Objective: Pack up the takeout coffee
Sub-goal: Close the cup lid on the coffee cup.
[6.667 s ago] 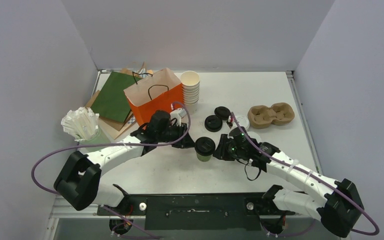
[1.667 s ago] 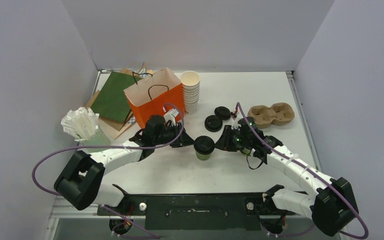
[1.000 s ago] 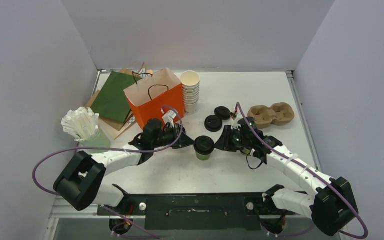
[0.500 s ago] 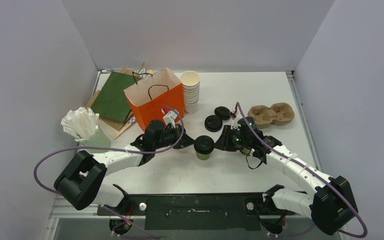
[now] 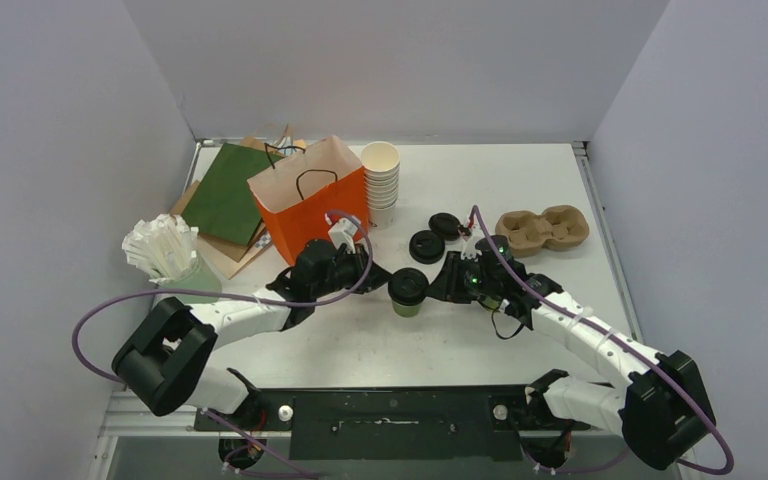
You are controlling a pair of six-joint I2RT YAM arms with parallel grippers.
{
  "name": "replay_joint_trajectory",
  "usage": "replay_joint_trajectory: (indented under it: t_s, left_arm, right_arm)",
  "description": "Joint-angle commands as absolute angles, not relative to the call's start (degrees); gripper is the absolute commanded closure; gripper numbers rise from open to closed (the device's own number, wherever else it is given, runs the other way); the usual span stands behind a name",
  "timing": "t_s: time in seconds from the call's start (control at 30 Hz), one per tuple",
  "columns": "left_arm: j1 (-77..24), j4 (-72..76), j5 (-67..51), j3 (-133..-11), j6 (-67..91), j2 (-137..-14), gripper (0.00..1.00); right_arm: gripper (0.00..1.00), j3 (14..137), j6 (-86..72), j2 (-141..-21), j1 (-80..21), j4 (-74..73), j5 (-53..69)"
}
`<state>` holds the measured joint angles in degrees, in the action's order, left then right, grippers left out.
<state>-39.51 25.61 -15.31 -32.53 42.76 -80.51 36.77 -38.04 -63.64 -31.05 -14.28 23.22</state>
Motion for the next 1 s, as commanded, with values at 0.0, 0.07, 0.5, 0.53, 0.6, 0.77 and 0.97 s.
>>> replay_joint_trajectory:
  t_s: [0.0,0.07,0.5,0.53,0.6,0.77,0.97]
  left_arm:
    - [-42.3,12.2,-14.6,-30.0,39.2,-85.4,0.95]
    - [-42.5,12.2,-14.6,-30.3,39.2,-85.7,0.95]
    - [-40.6,3.4,-14.7,-42.6,35.1,-82.8,0.88]
    - [-40.3,2.7,-15.0,-44.0,34.7,-82.7,0.87]
    - [-40.0,1.5,-15.5,-46.3,34.3,-82.2,0.85]
    - [-39.7,0.1,-16.7,-48.6,34.0,-82.0,0.76]
    - [-39.4,0.1,-17.2,-49.0,34.5,-80.2,0.68]
  right_arm:
    - [0.79,33.6,-36.8,-66.4,-31.0,-14.7,20.3]
    - [0.79,33.8,-36.7,-66.3,-31.0,-14.8,20.3]
    - [0.78,40.8,-35.8,-63.3,-30.9,-18.9,19.1]
    - [0.78,41.0,-35.8,-63.3,-30.9,-19.1,19.1]
    - [0.78,41.3,-35.8,-63.4,-30.9,-19.1,19.0]
    - [0.78,41.8,-35.7,-63.2,-30.9,-19.6,18.6]
    - [0.78,42.1,-35.7,-62.3,-30.9,-19.9,18.5]
